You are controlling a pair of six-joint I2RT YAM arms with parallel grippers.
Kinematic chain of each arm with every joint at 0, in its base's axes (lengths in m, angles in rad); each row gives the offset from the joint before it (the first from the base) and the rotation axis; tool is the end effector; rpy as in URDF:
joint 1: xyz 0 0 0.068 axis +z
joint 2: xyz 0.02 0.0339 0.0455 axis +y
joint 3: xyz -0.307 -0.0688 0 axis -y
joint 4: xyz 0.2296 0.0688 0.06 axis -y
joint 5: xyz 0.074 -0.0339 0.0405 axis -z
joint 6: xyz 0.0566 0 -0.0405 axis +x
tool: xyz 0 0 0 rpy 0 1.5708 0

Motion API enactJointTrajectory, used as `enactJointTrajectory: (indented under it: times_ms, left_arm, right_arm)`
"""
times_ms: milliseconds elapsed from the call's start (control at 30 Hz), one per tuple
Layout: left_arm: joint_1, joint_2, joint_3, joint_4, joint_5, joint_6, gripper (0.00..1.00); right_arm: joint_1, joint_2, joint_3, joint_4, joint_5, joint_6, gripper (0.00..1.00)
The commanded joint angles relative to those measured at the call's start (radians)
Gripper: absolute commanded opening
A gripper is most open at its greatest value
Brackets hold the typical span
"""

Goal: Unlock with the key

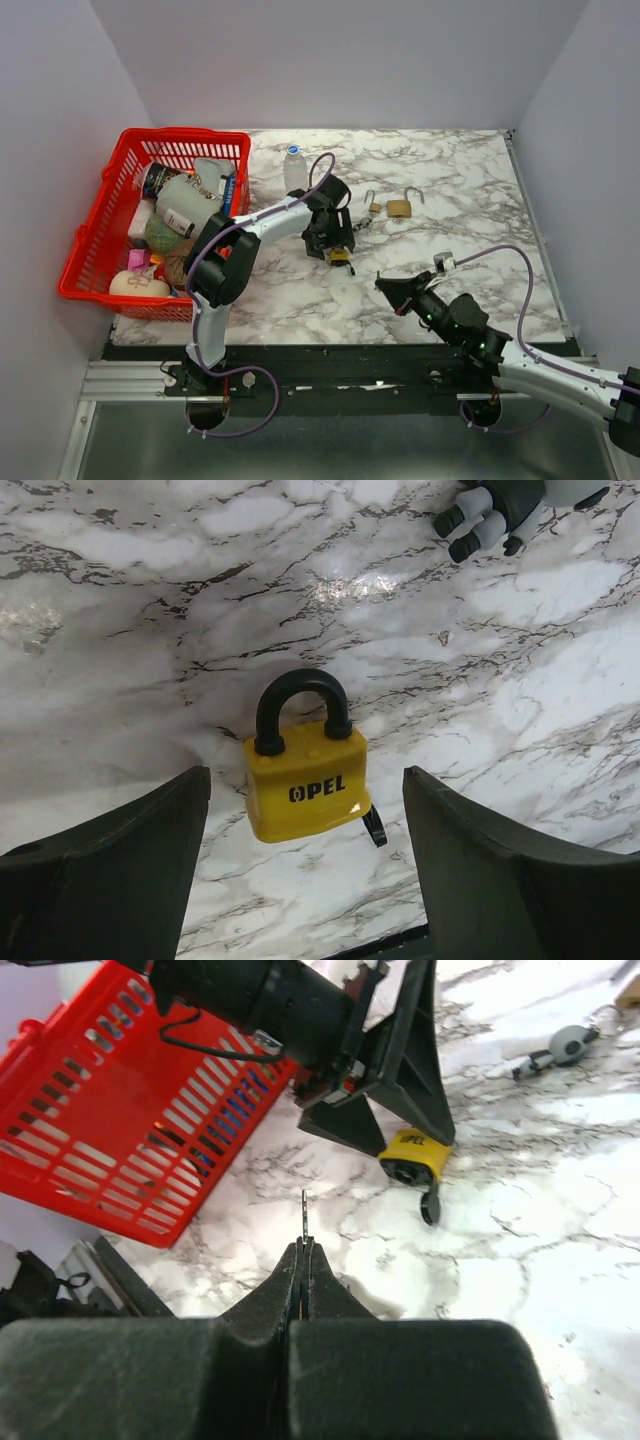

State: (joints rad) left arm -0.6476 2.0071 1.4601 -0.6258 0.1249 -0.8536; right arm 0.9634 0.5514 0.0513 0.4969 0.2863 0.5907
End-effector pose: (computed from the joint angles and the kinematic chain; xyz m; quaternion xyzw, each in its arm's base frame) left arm 0.3367 -0.2635 0.2036 -0.0883 0.9744 -0.1793 0.1026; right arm 0.0799 0.0870 0.2165 -0.0309 0.7075 0.4179 0.5690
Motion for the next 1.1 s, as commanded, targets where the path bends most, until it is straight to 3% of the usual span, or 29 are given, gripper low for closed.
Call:
enactJointTrajectory:
  times_ms: [0,267,533,700,800,900,1033,1067]
  left_arm:
    - [0.017,-0.004,-0.011,0.011,-0.017,0.030,0.89]
    - [-0.017,-0.076,0.069,0.009,-0.117,0.129,0.99]
    - [-0.078,-0.163,0.144,0.078,-0.180,0.286,0.99]
    - [-0.124,-0.255,0.105,0.164,-0.189,0.398,0.98]
    - [-0.150,-0.367,0.002,0.293,-0.205,0.456,0.98]
    - [-0.142,-0.513,-0.156,0.457,-0.127,0.488,0.96]
    - [-0.135,-0.723,-0.416,0.687,0.086,0.521,0.94]
    - [-0.127,-0.785,-0.438,0.699,0.208,0.525,0.93]
  right_arm:
    - [0.006,-0.042,0.010,-0.121,0.053,-0.034,0.01]
    - [0.006,-0.146,0.055,-0.239,0.041,-0.075,0.01]
    - [0.003,-0.153,0.113,-0.299,-0.015,-0.098,0.01]
    - [-0.051,-0.096,0.140,-0.278,-0.108,-0.104,0.01]
    - [-0.103,-0.044,0.145,-0.233,-0.214,-0.103,0.01]
    - [-0.164,-0.015,0.150,-0.161,-0.363,-0.101,0.01]
    - [-0.213,0.016,0.174,-0.048,-0.524,-0.089,0.01]
    - [-0.227,0.025,0.182,-0.034,-0.595,-0.091,0.01]
